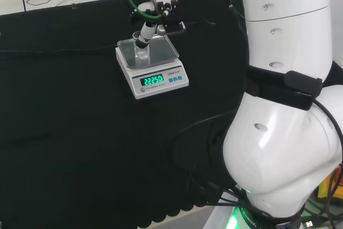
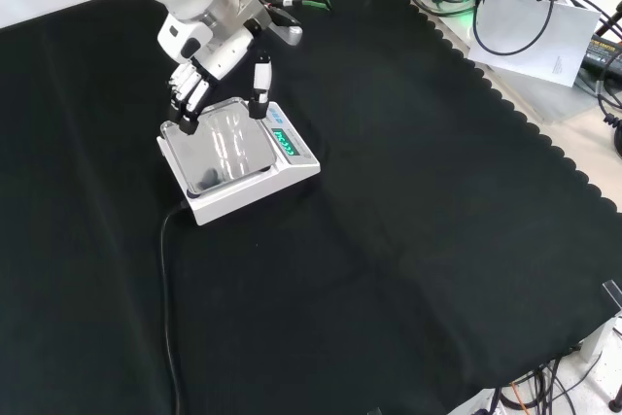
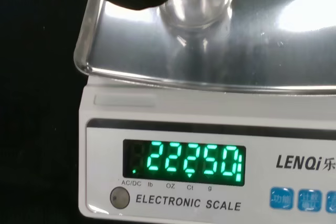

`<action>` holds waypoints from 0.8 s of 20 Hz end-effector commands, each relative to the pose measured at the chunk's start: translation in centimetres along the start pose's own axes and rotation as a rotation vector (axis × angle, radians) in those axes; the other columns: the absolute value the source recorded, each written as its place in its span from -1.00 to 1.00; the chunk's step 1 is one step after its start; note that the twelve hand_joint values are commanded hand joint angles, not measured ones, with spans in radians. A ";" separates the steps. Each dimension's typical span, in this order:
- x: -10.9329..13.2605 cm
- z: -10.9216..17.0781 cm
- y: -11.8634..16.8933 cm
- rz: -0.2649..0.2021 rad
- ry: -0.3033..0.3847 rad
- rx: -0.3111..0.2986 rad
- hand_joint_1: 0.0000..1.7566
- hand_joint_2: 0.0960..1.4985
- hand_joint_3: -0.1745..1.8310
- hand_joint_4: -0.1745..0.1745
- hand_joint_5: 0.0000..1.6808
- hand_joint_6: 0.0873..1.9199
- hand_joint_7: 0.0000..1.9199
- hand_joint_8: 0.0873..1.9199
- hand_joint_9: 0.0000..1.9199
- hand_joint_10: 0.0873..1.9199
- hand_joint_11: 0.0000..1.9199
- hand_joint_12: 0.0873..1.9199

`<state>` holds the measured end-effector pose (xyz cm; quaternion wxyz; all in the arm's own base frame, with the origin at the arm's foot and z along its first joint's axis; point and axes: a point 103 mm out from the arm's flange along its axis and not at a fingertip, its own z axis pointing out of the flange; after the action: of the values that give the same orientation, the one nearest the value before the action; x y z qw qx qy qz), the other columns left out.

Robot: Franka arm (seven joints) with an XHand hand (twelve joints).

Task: Put the beaker on the electronic balance.

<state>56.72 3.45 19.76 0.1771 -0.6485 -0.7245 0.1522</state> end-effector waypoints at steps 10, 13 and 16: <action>-0.3 -9.4 -9.0 0.033 -0.179 -0.293 0.02 0.08 -1.00 0.29 -0.74 -1.00 -0.90 -1.00 -0.87 -1.00 -1.00 0.01; -0.1 -10.3 -11.5 0.047 -0.224 -0.324 0.08 0.14 -1.00 0.09 -0.37 -0.86 -0.63 -0.65 -0.59 -0.42 -0.91 0.37; -1.5 -10.4 -14.0 0.086 -0.203 -0.318 0.17 0.23 -1.00 -0.13 0.02 -0.54 -0.39 -0.33 -0.28 -0.25 -0.59 0.39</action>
<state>54.17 2.58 30.19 0.0670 -0.6624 -0.7372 0.1152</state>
